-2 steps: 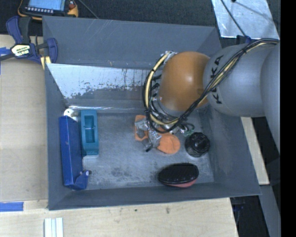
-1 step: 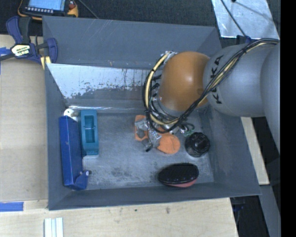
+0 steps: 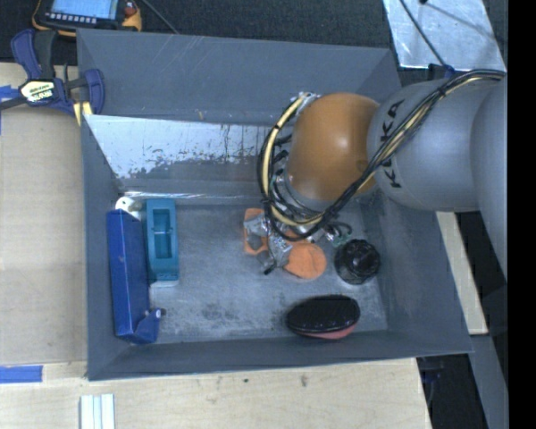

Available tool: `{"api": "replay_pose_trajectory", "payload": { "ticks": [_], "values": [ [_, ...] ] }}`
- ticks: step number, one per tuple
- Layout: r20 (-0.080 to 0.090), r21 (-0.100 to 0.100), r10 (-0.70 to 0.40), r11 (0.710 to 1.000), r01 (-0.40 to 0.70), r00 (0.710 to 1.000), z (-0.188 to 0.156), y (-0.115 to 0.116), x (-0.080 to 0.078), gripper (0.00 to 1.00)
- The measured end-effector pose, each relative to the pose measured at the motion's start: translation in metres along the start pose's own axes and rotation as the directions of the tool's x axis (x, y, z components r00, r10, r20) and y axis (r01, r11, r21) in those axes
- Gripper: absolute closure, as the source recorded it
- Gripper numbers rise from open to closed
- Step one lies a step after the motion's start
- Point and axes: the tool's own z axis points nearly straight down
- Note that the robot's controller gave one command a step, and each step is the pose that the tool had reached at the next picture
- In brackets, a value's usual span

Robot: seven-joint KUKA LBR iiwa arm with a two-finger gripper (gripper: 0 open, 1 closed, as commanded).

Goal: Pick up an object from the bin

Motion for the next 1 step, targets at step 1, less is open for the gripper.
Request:
{"api": "replay_pose_trajectory", "payload": {
  "ticks": [1],
  "values": [
    [-0.011,-0.005,-0.043,0.999,0.043,0.999,-0.0371,-0.0013,0.0065,1.00]
  ]
}}
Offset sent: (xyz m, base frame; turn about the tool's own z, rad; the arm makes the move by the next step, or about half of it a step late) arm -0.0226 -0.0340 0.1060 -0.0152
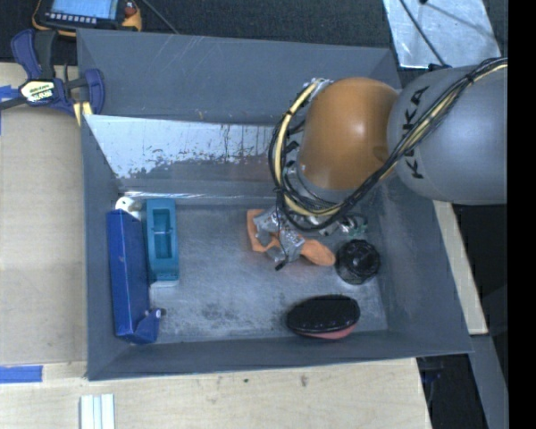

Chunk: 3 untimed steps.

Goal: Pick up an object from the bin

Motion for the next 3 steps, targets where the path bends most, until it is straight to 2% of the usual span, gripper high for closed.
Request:
{"api": "replay_pose_trajectory", "payload": {
  "ticks": [1,2,3],
  "values": [
    [0.006,0.003,0.025,1.000,-0.025,1.000,-0.062,-0.013,0.026,1.00],
    [0.013,0.009,0.019,1.000,-0.019,1.000,-0.067,-0.028,-0.004,1.00],
    [0.002,0.000,0.012,1.000,-0.012,1.000,-0.107,-0.043,0.006,1.00]
  ]
}}
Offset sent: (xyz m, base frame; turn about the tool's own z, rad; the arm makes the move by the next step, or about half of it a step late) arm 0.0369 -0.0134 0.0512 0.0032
